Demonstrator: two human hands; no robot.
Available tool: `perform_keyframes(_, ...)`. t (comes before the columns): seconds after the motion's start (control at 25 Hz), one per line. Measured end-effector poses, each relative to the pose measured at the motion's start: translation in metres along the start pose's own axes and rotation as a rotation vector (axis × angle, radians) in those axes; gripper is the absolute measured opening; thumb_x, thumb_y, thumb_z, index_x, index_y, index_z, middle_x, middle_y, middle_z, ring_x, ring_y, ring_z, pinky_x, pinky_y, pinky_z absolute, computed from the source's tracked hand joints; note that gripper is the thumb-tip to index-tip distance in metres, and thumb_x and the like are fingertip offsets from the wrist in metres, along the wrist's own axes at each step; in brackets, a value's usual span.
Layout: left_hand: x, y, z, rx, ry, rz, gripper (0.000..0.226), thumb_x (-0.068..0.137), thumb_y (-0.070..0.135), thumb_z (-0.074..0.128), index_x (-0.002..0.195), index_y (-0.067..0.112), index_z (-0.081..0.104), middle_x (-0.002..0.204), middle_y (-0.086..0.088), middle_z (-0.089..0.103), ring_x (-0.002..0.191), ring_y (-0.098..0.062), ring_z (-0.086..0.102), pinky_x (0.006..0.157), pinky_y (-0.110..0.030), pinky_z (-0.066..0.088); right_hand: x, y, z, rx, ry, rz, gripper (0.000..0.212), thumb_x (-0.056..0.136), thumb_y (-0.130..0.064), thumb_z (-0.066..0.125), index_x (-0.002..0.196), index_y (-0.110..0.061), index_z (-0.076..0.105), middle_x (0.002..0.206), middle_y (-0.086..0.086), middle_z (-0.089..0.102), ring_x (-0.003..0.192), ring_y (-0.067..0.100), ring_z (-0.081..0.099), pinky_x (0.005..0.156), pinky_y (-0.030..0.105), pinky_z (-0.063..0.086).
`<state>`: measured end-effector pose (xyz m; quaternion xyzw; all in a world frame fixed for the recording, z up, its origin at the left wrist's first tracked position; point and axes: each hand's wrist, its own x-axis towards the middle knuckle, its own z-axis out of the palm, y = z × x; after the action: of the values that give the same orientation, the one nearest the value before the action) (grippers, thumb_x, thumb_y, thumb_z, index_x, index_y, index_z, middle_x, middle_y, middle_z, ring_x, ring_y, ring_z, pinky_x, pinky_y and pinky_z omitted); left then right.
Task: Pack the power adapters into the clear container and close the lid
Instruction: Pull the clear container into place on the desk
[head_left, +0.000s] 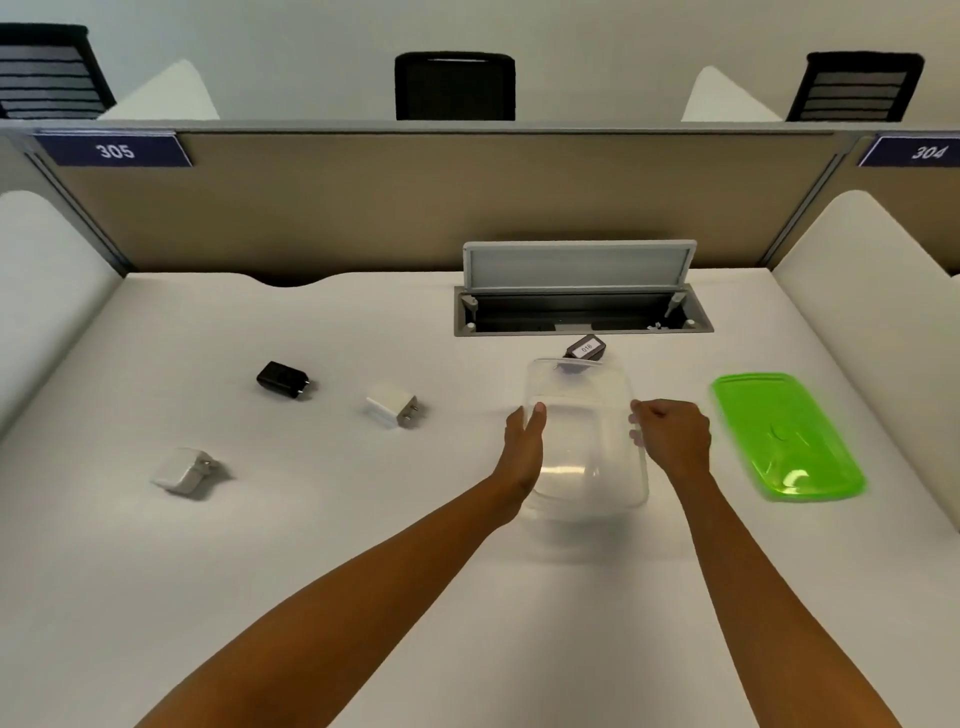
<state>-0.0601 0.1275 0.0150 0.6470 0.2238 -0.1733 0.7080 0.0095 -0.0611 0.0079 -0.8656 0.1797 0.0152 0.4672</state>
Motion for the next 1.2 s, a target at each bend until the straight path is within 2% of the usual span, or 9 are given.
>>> perform_keyframes(0.24,-0.031,-0.042,-0.091,-0.070,0.127,0.078,0.059,0.101,0.058,0.024,0.148,0.025,0.036,0.151,-0.004,0.045,0.139,-0.025,0.043,0.118,-0.051,0.033,-0.060,-0.027,0.061,-0.059,-0.125,-0.143,0.026,0.093,-0.030,0.063,0.087,-0.009,0.077,0.082,0.005,0.077,0.074,0.027,0.074,0.081,0.040,0.059)
perform_keyframes(0.44,-0.057,-0.055,-0.139,-0.096,0.222,0.101,0.053,0.101,0.050,0.032,0.131,0.012,0.052,0.133,-0.013,0.060,0.123,-0.031,0.057,0.109,-0.051,0.045,-0.095,-0.039,0.098,-0.034,-0.187,-0.178,0.026,0.093,-0.031,0.063,0.081,-0.010,0.076,0.074,0.005,0.076,0.069,0.028,0.074,0.079,0.038,0.058)
perform_keyframes(0.56,-0.069,-0.056,-0.154,-0.137,0.226,0.164,0.052,0.097,0.050,0.037,0.103,0.001,0.053,0.097,-0.014,0.063,0.089,-0.026,0.058,0.084,-0.039,0.054,-0.111,-0.043,0.113,-0.001,-0.199,-0.187,0.024,0.092,-0.031,0.063,0.083,-0.013,0.076,0.071,0.003,0.075,0.067,0.025,0.074,0.077,0.036,0.059)
perform_keyframes(0.64,-0.075,-0.056,-0.159,-0.145,0.242,0.191,0.058,0.089,0.057,0.039,0.097,0.001,0.052,0.088,-0.011,0.062,0.081,-0.021,0.057,0.074,-0.033,0.053,-0.117,-0.046,0.119,0.016,-0.201,-0.190,0.022,0.092,-0.030,0.064,0.084,-0.014,0.076,0.070,0.001,0.075,0.065,0.023,0.074,0.076,0.037,0.060)
perform_keyframes(0.72,-0.077,-0.056,-0.164,-0.156,0.249,0.173,0.062,0.082,0.063,0.039,0.096,0.005,0.055,0.090,-0.013,0.064,0.083,-0.021,0.060,0.076,-0.035,0.053,-0.120,-0.047,0.123,0.012,-0.199,-0.194,0.022,0.092,-0.029,0.064,0.085,-0.013,0.077,0.071,0.002,0.075,0.064,0.022,0.073,0.076,0.039,0.061)
perform_keyframes(0.8,-0.074,-0.058,-0.168,-0.180,0.252,0.118,0.060,0.081,0.065,0.039,0.100,0.013,0.060,0.101,-0.008,0.069,0.097,-0.020,0.064,0.089,-0.038,0.053,-0.120,-0.047,0.126,-0.002,-0.184,-0.197,0.023,0.092,-0.029,0.064,0.089,-0.010,0.077,0.078,0.002,0.076,0.068,0.022,0.074,0.079,0.040,0.061)
perform_keyframes(0.96,-0.061,-0.062,-0.176,-0.195,0.275,0.029,0.054,0.098,0.057,0.031,0.138,0.029,0.053,0.139,0.000,0.060,0.129,-0.022,0.055,0.114,-0.051,0.039,-0.120,-0.043,0.131,-0.017,-0.161,-0.200,0.025,0.093,-0.031,0.064,0.096,-0.009,0.076,0.084,0.004,0.077,0.075,0.023,0.073,0.082,0.040,0.059)
perform_keyframes(1.12,-0.056,-0.061,-0.181,-0.121,0.318,0.047,0.046,0.099,0.050,0.039,0.131,0.022,0.058,0.129,-0.006,0.064,0.113,-0.016,0.061,0.102,-0.040,0.048,-0.118,-0.044,0.132,-0.041,-0.159,-0.184,0.032,0.091,-0.040,0.064,0.101,-0.012,0.074,0.089,-0.004,0.074,0.076,0.017,0.071,0.078,0.035,0.058)
perform_keyframes(1.2,-0.057,-0.060,-0.182,-0.089,0.349,0.068,0.041,0.101,0.044,0.043,0.135,0.025,0.055,0.133,0.001,0.062,0.119,-0.017,0.059,0.105,-0.041,0.048,-0.113,-0.051,0.130,-0.099,-0.106,-0.216,0.038,0.089,-0.049,0.064,0.109,-0.017,0.068,0.097,-0.008,0.069,0.083,0.013,0.066,0.076,0.029,0.052)
